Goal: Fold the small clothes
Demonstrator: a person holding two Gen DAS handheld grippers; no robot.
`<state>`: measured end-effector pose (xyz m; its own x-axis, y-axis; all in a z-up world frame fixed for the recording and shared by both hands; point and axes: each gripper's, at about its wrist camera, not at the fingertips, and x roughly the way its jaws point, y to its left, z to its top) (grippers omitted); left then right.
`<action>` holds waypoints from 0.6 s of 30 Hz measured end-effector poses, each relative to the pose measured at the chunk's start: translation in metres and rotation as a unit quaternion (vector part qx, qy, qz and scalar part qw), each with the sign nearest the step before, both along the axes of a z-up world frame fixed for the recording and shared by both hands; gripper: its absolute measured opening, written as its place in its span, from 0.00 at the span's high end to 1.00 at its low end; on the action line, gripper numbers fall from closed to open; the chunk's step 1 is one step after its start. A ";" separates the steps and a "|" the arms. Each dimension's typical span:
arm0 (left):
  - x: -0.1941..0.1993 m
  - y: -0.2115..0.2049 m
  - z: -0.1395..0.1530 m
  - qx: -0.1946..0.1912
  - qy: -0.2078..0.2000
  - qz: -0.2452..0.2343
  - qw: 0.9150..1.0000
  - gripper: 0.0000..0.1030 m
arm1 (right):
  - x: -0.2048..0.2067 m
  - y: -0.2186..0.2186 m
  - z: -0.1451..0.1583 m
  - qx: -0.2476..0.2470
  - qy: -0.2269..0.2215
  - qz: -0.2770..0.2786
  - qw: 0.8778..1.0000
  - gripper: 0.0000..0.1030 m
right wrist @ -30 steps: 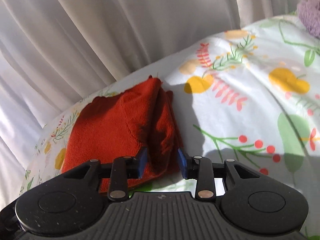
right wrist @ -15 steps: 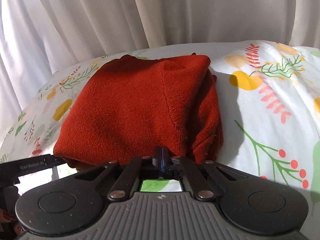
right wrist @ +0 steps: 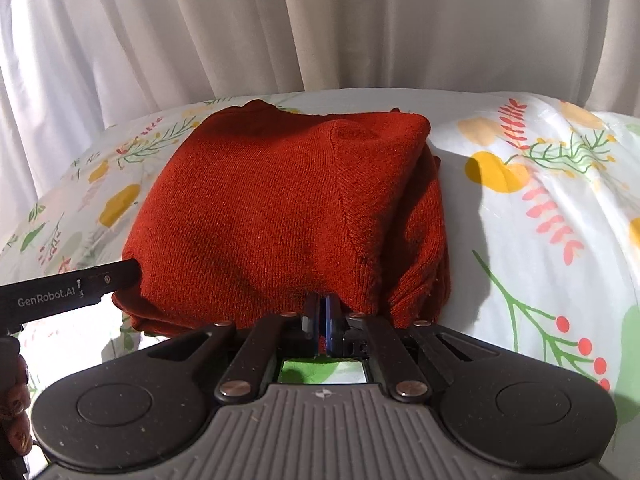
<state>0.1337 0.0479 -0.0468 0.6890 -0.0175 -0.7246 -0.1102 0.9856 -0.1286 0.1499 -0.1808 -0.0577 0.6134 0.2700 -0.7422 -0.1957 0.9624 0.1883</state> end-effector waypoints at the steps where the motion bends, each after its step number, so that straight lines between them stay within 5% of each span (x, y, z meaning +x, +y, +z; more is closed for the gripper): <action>1: 0.000 0.001 0.003 -0.003 0.003 0.003 1.000 0.28 | 0.000 0.000 0.000 -0.001 0.001 0.003 1.000 1.00; 5: 0.002 0.007 0.018 -0.016 -0.006 0.015 1.000 0.29 | 0.001 -0.007 0.009 0.023 0.014 -0.002 1.000 0.98; 10: 0.020 0.001 0.025 -0.011 -0.020 0.013 1.000 0.26 | 0.005 -0.005 0.033 0.029 -0.031 -0.010 0.999 0.92; 15: 0.036 -0.010 0.010 0.010 -0.015 0.005 1.000 0.16 | 0.031 0.008 0.020 -0.038 -0.028 -0.007 0.999 0.87; 18: 0.040 -0.010 0.002 0.003 -0.016 0.007 1.000 0.09 | 0.028 0.016 0.005 -0.092 -0.077 0.023 0.993 0.89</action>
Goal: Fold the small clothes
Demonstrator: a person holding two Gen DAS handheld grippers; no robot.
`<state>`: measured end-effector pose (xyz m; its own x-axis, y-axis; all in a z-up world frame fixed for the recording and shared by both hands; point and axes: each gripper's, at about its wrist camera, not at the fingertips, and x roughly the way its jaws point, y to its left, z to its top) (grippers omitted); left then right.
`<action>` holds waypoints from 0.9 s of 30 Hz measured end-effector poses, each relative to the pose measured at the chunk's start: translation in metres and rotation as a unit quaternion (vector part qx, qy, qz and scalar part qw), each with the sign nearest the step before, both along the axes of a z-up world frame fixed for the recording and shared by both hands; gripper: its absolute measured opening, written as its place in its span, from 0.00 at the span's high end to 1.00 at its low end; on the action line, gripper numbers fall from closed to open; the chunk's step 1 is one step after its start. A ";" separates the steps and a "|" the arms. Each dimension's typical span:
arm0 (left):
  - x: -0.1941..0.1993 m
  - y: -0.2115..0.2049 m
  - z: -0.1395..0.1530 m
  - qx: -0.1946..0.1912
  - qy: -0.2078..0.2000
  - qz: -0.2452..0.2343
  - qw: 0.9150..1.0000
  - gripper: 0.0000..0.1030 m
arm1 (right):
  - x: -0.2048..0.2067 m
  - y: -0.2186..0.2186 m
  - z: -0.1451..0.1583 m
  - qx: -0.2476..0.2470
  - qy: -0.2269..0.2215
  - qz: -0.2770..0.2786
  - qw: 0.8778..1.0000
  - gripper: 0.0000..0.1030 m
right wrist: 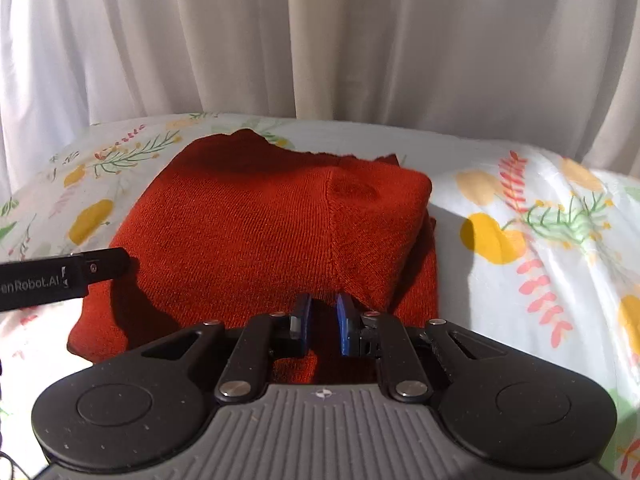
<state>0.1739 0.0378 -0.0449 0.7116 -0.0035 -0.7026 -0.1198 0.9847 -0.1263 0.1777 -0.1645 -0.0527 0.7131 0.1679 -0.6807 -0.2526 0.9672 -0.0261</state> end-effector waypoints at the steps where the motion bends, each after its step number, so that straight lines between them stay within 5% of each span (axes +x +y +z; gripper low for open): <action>1: 0.001 0.000 -0.002 0.001 0.000 0.001 1.000 0.08 | -0.003 0.004 -0.003 -0.024 -0.020 0.013 0.999 0.89; 5: -0.010 0.008 0.007 -0.023 0.022 -0.001 0.999 0.07 | -0.018 0.016 -0.015 -0.104 -0.084 0.058 0.989 0.88; 10: -0.040 0.015 0.013 -0.025 0.095 -0.026 0.995 0.03 | -0.035 0.000 0.010 -0.038 -0.029 0.032 0.998 0.81; 12: -0.051 0.014 0.007 -0.012 0.123 -0.027 0.992 0.02 | -0.047 -0.004 0.023 0.001 0.022 0.022 1.000 0.46; 13: -0.054 0.013 0.004 -0.004 0.138 -0.026 0.990 0.02 | -0.052 -0.004 0.025 0.014 0.057 0.015 0.998 0.14; 14: -0.054 0.012 0.000 0.004 0.153 -0.026 0.988 0.02 | -0.059 -0.003 0.025 0.025 0.091 0.009 0.996 0.07; 19: -0.058 0.007 0.003 0.036 0.168 -0.026 0.985 0.02 | -0.065 0.005 0.009 0.018 0.211 -0.027 0.977 0.06; 27: -0.058 0.004 0.014 0.051 0.159 -0.027 0.986 0.01 | -0.057 0.012 0.022 -0.009 0.221 -0.077 0.972 0.04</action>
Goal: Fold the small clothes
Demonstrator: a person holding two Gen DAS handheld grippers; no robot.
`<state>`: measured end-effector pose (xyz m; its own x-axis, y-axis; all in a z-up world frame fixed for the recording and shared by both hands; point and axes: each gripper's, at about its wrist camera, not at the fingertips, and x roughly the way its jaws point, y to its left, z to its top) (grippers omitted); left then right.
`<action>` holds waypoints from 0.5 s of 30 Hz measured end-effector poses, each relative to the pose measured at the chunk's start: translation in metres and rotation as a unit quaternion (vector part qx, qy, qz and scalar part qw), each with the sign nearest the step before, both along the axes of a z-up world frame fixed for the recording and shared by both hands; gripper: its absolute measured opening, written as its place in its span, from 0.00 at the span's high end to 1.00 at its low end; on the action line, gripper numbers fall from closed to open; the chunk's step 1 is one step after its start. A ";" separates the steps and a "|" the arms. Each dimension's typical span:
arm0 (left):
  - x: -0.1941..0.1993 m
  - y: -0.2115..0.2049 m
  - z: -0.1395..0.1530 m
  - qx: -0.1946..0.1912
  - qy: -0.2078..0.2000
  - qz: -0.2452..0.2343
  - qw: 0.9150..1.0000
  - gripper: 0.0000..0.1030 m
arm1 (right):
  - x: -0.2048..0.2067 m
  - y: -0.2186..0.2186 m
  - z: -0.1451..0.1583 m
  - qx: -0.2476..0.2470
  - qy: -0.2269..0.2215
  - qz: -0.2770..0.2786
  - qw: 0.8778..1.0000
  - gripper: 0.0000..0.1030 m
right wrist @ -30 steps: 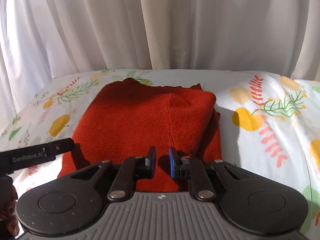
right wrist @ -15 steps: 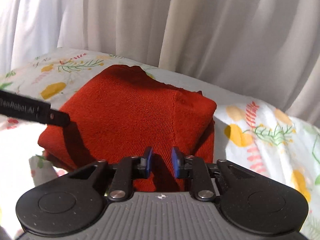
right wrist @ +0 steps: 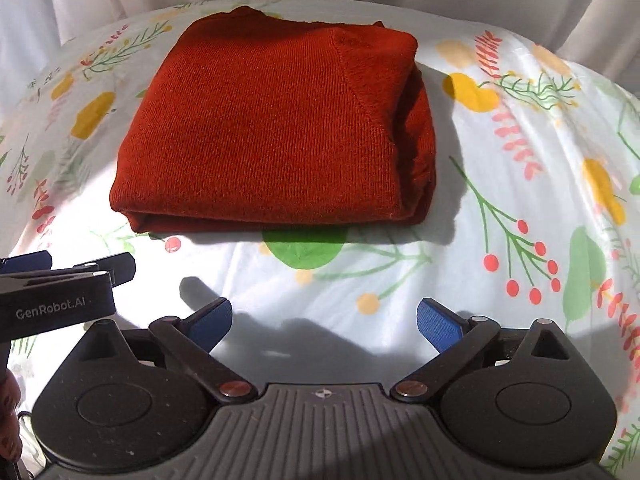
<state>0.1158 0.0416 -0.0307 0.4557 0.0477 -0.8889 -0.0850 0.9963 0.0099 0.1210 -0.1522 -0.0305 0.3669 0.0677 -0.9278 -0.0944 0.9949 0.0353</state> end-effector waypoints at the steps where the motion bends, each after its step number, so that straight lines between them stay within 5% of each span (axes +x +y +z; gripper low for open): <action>1: 0.000 -0.001 0.001 0.002 0.000 -0.001 1.000 0.01 | 0.000 0.001 0.002 0.000 -0.002 -0.002 1.000 0.04; 15: 0.004 -0.010 0.002 0.023 0.000 -0.021 1.000 0.01 | 0.005 -0.004 0.009 -0.001 -0.011 -0.029 1.000 0.04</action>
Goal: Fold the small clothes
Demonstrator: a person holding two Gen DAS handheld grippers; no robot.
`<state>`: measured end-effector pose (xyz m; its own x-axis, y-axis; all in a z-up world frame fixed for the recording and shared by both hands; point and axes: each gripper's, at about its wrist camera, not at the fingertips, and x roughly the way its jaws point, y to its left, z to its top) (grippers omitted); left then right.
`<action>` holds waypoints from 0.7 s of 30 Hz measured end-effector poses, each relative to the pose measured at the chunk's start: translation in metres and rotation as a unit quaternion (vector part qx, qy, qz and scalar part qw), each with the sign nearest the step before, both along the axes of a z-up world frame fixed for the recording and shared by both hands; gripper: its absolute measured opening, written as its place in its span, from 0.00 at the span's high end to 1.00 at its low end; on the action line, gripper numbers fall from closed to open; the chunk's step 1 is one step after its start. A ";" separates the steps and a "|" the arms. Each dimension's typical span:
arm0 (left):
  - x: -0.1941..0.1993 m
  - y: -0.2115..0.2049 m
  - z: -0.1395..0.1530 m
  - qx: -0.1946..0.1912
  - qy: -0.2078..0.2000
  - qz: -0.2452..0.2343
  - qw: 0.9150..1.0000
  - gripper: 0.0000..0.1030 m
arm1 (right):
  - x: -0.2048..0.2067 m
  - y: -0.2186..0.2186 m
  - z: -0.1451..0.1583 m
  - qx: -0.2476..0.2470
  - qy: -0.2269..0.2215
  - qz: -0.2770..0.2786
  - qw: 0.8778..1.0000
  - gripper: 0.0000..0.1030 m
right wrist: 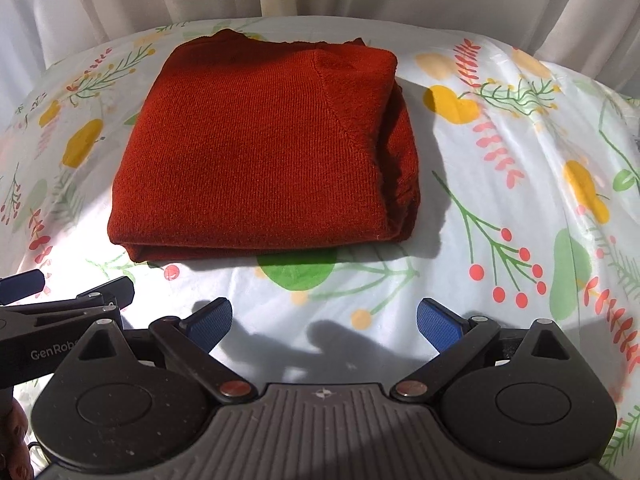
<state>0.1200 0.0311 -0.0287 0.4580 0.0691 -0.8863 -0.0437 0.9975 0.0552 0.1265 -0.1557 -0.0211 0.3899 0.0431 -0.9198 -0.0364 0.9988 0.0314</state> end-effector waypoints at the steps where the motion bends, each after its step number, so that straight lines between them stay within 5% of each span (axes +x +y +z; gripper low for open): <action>1: 0.000 -0.001 0.000 0.000 0.000 -0.001 1.000 0.01 | 0.000 -0.001 0.000 0.000 -0.001 -0.002 1.000 0.04; 21: 0.003 -0.006 0.002 0.007 -0.003 -0.005 1.000 0.01 | 0.003 -0.006 0.000 -0.004 -0.012 -0.009 1.000 0.04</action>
<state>0.1233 0.0247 -0.0263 0.4641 0.0780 -0.8823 -0.0349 0.9970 0.0698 0.1299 -0.1620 -0.0210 0.4117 0.0281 -0.9109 -0.0184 0.9996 0.0225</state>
